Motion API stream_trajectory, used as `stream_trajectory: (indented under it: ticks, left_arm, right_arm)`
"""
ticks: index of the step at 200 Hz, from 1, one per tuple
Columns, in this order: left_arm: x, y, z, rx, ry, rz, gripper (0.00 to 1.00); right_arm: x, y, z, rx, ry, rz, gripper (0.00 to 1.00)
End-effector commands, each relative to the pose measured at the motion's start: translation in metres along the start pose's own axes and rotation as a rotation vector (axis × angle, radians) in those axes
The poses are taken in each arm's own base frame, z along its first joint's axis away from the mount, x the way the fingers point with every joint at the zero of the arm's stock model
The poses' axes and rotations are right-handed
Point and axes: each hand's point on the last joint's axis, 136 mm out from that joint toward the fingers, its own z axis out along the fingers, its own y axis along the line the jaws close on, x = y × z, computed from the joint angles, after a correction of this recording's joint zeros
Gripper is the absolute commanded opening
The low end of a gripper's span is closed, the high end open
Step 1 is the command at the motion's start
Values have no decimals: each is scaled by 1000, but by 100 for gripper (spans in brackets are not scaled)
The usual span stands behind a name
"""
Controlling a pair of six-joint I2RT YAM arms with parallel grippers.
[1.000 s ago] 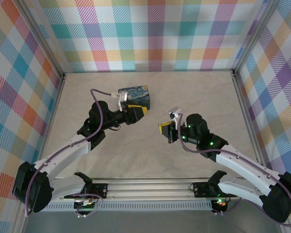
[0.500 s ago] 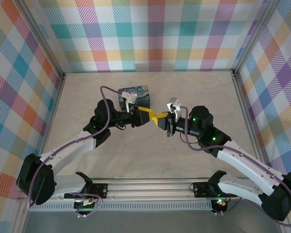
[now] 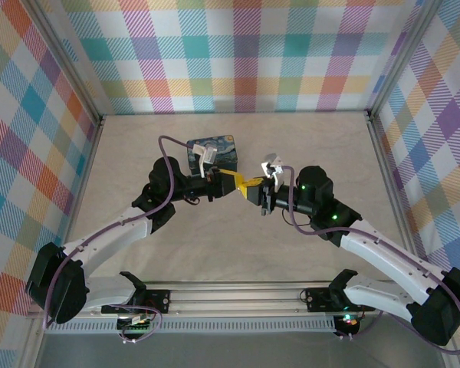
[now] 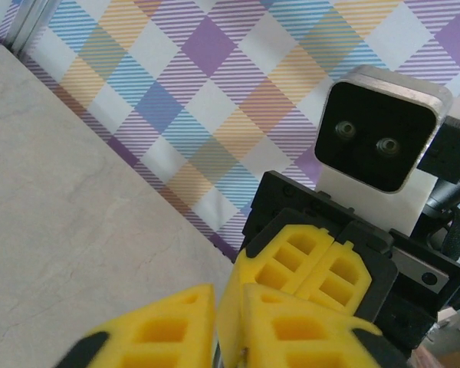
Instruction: Unlock a padlock with a key
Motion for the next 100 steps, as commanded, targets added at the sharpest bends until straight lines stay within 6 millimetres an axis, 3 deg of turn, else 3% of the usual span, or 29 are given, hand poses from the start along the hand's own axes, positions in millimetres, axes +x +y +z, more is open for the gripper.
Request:
stream_trajectory:
  ticks: [1, 13, 63, 100]
  left_arm:
    - [-8, -14, -1, 31, -19, 39, 7]
    - [-8, -13, -1, 25, -25, 39, 0]
    - [-11, -12, -3, 3, -46, 34, 0]
    - [-11, -11, -3, 1, -48, 33, 0]
  right_arm:
    - [-14, 5, -2, -17, -52, -4, 0]
    - [-13, 4, -2, -11, -48, 4, 3]
    - [-9, 3, -9, -59, -79, 72, 21]
    - [-3, 9, -3, -115, -59, 111, 26]
